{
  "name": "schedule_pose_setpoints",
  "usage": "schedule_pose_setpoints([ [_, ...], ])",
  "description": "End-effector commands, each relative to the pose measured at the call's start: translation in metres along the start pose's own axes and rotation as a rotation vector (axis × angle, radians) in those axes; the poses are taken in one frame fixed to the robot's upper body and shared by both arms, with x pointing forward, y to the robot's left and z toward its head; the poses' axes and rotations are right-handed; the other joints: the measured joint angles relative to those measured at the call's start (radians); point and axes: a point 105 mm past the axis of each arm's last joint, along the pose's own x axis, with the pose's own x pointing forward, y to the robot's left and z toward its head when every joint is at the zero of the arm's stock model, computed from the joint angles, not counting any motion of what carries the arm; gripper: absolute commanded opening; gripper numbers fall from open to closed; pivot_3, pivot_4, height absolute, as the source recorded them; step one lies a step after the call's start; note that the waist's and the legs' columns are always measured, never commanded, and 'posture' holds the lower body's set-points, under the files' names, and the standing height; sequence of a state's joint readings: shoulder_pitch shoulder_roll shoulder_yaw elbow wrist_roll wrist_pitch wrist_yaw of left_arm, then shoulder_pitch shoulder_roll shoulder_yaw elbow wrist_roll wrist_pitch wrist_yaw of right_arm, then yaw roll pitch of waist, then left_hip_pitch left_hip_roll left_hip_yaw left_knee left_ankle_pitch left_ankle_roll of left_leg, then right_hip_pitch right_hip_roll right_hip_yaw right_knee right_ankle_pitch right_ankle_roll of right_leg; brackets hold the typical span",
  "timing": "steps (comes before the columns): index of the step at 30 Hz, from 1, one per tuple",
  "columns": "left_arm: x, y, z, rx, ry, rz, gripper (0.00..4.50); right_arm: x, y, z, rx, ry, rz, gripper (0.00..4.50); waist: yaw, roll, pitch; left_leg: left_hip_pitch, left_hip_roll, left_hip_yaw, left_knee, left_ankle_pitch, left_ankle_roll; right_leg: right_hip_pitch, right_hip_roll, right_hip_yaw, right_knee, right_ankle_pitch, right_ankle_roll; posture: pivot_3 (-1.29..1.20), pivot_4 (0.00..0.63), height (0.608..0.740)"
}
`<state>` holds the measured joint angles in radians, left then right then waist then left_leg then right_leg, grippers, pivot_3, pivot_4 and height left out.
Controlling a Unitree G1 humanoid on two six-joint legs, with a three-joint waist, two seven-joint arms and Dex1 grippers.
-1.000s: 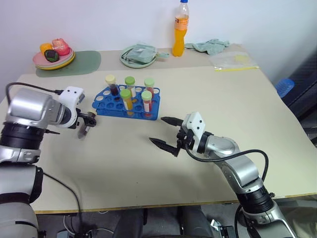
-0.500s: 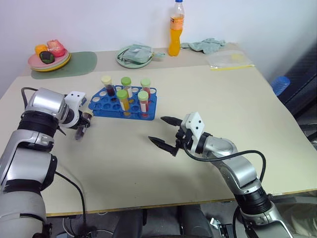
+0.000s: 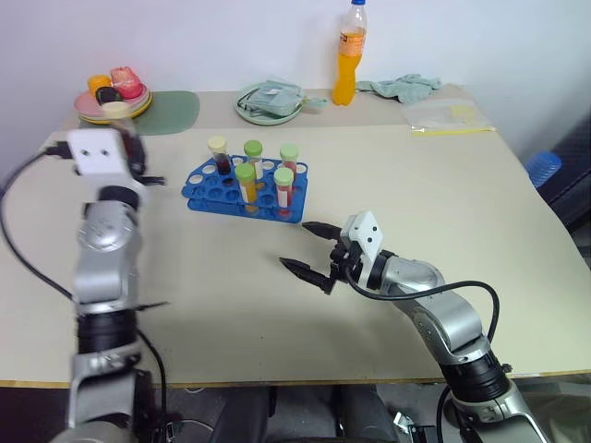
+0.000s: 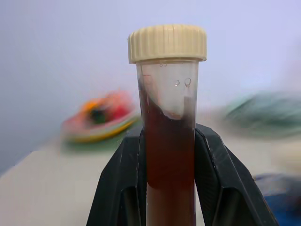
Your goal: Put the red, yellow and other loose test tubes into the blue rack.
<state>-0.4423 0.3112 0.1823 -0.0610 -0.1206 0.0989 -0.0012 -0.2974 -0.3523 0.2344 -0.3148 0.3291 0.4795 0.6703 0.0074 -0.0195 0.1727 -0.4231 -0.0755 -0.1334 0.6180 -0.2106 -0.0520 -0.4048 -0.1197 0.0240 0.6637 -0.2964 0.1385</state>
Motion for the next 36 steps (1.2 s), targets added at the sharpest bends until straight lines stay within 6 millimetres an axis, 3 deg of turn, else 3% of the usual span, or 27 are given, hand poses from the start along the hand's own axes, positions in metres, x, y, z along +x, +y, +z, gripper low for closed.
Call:
schedule_pose_setpoints([
  [1, -0.004, -0.026, 0.005, 0.077, -0.109, -0.065, 0.78, 0.0, 0.002, 0.015, -0.042, -0.046, 0.017, 4.5, -0.004, 0.0, 0.0, 0.0, 0.0, 0.0, 0.0, 0.0, 0.0, 0.0, 0.0, 0.0, 0.0, 0.0, 0.0, 0.0, 0.15, 0.74],
  [9, -0.003, -0.04, -0.027, 0.048, -0.041, -0.073, 0.78, -0.003, -0.001, 0.015, -0.048, -0.044, -0.018, 4.5, -0.025, 0.0, 0.0, 0.001, 0.001, 0.0, -0.001, 0.0, 0.001, -0.001, 0.001, 0.0, 0.001, 0.0, 0.0, 0.0, 0.15, 0.74],
  [14, -0.001, -0.036, -0.04, 0.079, 0.001, -0.057, 0.78, -0.003, -0.001, 0.015, -0.047, -0.045, -0.025, 4.5, -0.023, 0.0, 0.0, 0.001, 0.001, 0.0, -0.001, 0.0, 0.001, 0.0, 0.001, 0.0, 0.001, 0.0, 0.0, 0.0, 0.15, 0.74],
  [36, 0.007, -0.044, -0.065, 0.0, 0.058, -0.077, 0.78, -0.005, -0.005, 0.016, -0.058, -0.044, -0.052, 4.5, -0.022, 0.0, 0.0, 0.001, 0.0, -0.001, -0.001, 0.0, 0.001, 0.0, 0.001, -0.001, 0.001, 0.0, 0.0, 0.0, 0.15, 0.74],
])
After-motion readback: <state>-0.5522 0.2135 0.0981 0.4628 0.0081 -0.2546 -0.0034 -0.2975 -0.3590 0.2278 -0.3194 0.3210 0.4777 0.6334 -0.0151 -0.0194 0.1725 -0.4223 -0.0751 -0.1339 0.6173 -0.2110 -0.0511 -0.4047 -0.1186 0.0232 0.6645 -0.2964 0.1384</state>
